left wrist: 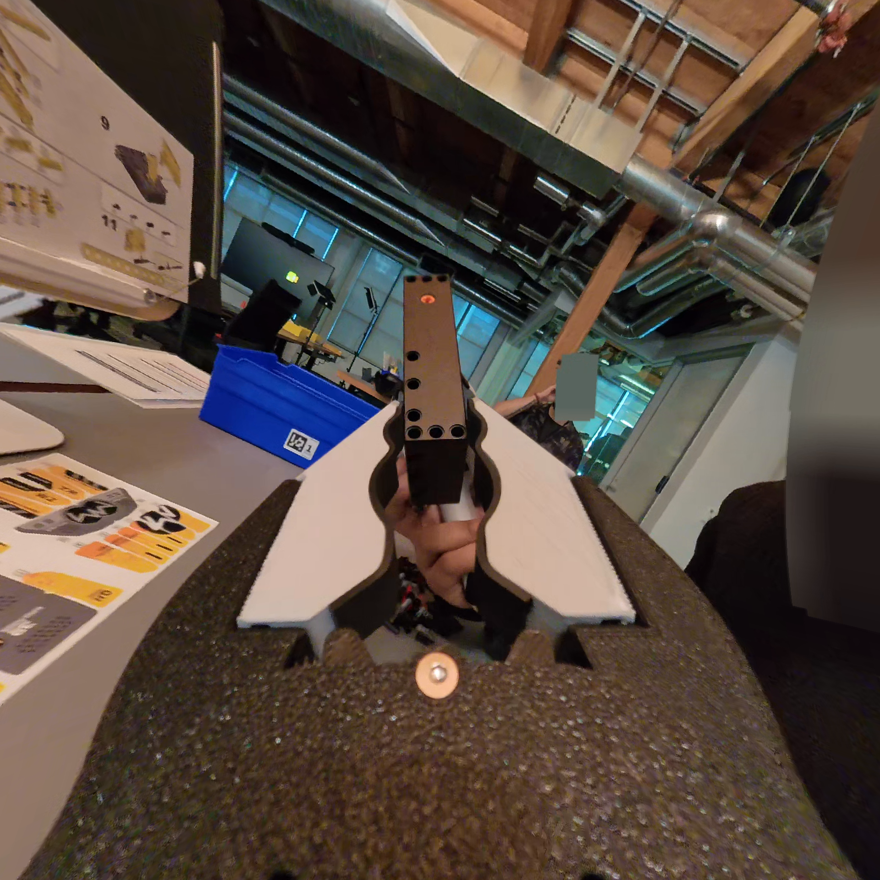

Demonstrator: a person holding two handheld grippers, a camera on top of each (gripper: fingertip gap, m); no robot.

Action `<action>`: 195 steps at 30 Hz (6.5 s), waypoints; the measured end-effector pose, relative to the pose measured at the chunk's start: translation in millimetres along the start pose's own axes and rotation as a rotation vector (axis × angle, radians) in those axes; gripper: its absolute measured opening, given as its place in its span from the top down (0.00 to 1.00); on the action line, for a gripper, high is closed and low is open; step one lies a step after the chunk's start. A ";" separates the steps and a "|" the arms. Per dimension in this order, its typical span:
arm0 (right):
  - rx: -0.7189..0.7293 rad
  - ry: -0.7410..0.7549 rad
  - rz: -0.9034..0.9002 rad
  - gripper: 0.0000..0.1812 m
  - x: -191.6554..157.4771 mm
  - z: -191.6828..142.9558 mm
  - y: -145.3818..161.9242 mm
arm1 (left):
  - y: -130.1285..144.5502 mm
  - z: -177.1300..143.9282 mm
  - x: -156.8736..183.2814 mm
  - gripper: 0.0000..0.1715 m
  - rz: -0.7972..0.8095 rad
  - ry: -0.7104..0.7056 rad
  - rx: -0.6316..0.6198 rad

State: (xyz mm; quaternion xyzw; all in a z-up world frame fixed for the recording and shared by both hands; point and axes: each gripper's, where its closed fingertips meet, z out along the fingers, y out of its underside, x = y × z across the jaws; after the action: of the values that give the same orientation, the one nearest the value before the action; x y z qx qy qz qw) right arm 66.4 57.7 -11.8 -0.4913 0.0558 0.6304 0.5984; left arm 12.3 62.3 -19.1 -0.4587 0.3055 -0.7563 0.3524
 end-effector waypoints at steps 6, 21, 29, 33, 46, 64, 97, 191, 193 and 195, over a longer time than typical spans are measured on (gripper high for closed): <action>-0.340 0.407 -0.210 0.76 55.3 -1.2 48.1 | -8.9 -15.3 -27.7 0.86 0.115 -0.093 -0.077; -0.582 0.780 -0.553 0.74 57.3 -79.2 43.0 | -3.9 -42.3 -41.1 1.00 0.298 -0.237 -0.178; -0.692 0.790 -0.552 0.74 53.3 -91.1 73.3 | 20.8 -48.2 -55.0 0.98 0.229 -0.309 -0.276; -0.837 0.798 -0.710 0.65 71.9 -75.2 99.2 | 29.5 -48.8 -62.0 0.92 0.101 -0.319 -0.309; -1.371 0.741 -0.862 0.39 133.1 -27.0 139.2 | 16.7 -57.4 -73.8 0.89 -0.078 -0.330 -0.242; -1.717 0.637 -0.758 0.30 162.1 -38.5 130.6 | -4.3 -61.0 -65.6 0.87 -0.063 -0.312 -0.195; -0.484 0.615 -1.454 0.34 34.4 36.7 56.8 | 25.3 -32.2 -17.7 0.79 -0.300 -0.041 -0.287; -0.072 0.743 -0.663 0.79 -3.2 -190.9 -37.5 | 187.9 17.5 20.7 0.91 0.150 -0.296 -0.813; -0.067 0.760 -0.723 0.80 0.1 -194.7 -36.7 | 207.6 18.3 9.8 0.90 0.266 -0.379 -0.935; -0.100 0.733 -0.782 0.80 -6.4 -191.1 -32.5 | 218.9 21.8 8.4 0.88 0.277 -0.382 -0.999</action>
State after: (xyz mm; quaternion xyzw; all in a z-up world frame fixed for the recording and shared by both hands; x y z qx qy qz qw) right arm 197.1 -63.6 -88.2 -0.6912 0.0437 0.1499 0.7056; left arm 84.7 -71.2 -178.5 -0.6548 0.6154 -0.3691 0.2373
